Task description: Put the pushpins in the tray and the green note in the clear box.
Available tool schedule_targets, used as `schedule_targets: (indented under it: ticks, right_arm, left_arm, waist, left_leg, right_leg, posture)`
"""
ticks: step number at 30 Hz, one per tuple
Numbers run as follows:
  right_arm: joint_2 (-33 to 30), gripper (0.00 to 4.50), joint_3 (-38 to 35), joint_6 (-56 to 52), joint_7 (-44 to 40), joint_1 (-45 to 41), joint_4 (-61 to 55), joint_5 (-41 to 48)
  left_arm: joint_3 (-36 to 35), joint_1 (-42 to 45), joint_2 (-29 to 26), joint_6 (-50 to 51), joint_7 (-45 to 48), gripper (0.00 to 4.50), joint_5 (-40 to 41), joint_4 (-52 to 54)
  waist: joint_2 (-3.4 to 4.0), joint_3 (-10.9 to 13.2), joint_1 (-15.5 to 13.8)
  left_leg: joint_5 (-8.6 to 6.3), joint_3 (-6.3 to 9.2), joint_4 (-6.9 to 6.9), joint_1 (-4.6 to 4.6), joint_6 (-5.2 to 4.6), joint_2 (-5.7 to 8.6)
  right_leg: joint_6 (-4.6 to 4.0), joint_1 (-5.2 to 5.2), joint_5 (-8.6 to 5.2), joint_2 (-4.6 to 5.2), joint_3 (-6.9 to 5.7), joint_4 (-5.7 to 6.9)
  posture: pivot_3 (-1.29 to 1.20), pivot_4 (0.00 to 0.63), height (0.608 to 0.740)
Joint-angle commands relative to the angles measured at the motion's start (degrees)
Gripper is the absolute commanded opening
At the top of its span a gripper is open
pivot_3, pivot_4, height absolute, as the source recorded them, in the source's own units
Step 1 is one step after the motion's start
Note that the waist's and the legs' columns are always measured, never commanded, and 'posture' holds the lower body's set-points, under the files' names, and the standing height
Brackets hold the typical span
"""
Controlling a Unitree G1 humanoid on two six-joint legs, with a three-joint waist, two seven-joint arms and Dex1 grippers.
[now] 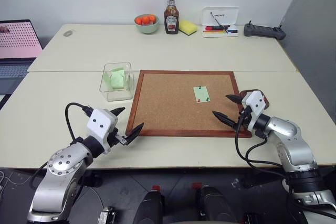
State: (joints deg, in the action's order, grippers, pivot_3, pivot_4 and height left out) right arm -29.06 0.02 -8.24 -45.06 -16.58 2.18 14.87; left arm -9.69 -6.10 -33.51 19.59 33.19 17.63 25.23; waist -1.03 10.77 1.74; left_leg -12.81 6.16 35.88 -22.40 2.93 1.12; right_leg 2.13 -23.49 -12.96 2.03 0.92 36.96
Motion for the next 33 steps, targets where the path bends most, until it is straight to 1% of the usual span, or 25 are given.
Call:
schedule_targets:
  ticks: [1, 10, 18, 25, 27, 28, 32, 33]
  right_arm:
    - [-0.56, 4.50, -1.15, 1.07, -0.40, -0.66, -1.25, 0.38]
    - [-0.29, 4.50, -0.72, 1.00, -0.56, -0.43, -1.69, 0.25]
    - [-0.19, 4.50, -0.63, 0.77, -0.34, 0.10, -2.51, 0.17]
    - [-0.14, 4.50, -0.80, 0.44, 0.48, 0.79, -3.90, 0.14]
    - [-0.18, 4.50, -0.94, 0.34, 0.69, 1.24, -4.48, 0.15]
    - [-0.18, 4.50, -0.99, 0.26, 0.82, 1.47, -4.79, 0.15]
    - [-0.11, 4.50, -1.07, -0.01, 1.32, 2.12, -5.75, 0.18]
    - [-0.02, 4.50, -0.97, -0.13, 1.49, 2.20, -6.01, 0.16]
  left_arm:
    - [-1.39, 0.26, 0.04, -1.36, 0.12, 4.48, 0.32, 1.12]
    - [-1.18, 0.90, -0.91, 1.55, -0.10, 4.48, 0.54, 1.37]
    - [-0.76, 4.64, -1.05, 1.53, 1.66, 4.48, 1.46, -0.24]
    - [4.23, 10.58, -0.12, 0.08, 4.59, 4.48, 0.03, -4.12]
    - [5.76, 12.57, 0.45, -0.38, 5.16, 4.12, -0.28, -5.78]
    - [6.47, 13.49, 0.65, -0.49, 5.49, 4.08, -0.45, -6.61]
    - [9.99, 17.40, 1.80, -1.05, 6.93, 3.39, -1.64, -10.55]
    - [11.05, 18.61, 2.32, -1.33, 7.25, 3.16, -2.13, -11.93]
  waist:
    - [0.00, 0.00, 0.00]
    - [0.00, 0.00, 0.00]
    - [0.00, 0.00, -0.02]
    - [0.00, 0.00, 0.02]
    - [0.00, 0.00, -0.05]
    - [0.00, 0.00, -0.06]
    - [0.00, 0.00, -0.04]
    - [0.00, 0.00, 0.00]
  left_leg:
    - [0.00, 0.00, 0.00, 0.00, 0.00, 0.00]
    - [0.00, 0.00, 0.00, 0.00, 0.00, 0.00]
    - [0.00, 0.00, 0.00, 0.00, 0.00, 0.01]
    - [0.00, 0.00, 0.01, 0.00, 0.00, 0.03]
    - [0.00, 0.00, 0.01, 0.00, 0.00, 0.03]
    - [0.00, 0.01, 0.00, 0.00, 0.00, 0.03]
    - [0.00, 0.00, 0.01, -0.01, 0.00, 0.04]
    - [0.00, 0.00, 0.01, 0.00, 0.00, 0.04]
  right_leg:
    - [0.00, 0.00, 0.00, 0.00, 0.00, 0.00]
    - [0.00, 0.00, 0.00, 0.00, 0.00, 0.00]
    - [0.00, 0.00, 0.00, 0.00, 0.00, 0.00]
    - [0.05, 0.01, 0.03, 0.00, 0.00, 0.01]
    - [0.12, 0.01, 0.07, 0.00, 0.01, 0.01]
    - [0.14, 0.01, 0.08, 0.00, -0.01, 0.01]
    - [0.20, 0.01, 0.12, -0.01, 0.01, 0.01]
    - [0.22, 0.01, 0.13, -0.01, 0.01, 0.02]
  posture:
    - [0.00, 0.150, 0.740]
    - [0.00, 0.150, 0.740]
    - [0.00, 0.150, 0.740]
    - [0.00, 0.150, 0.740]
    - [0.00, 0.150, 0.740]
    - [0.00, 0.150, 0.740]
    - [0.00, 0.150, 0.740]
    - [0.00, 0.150, 0.740]
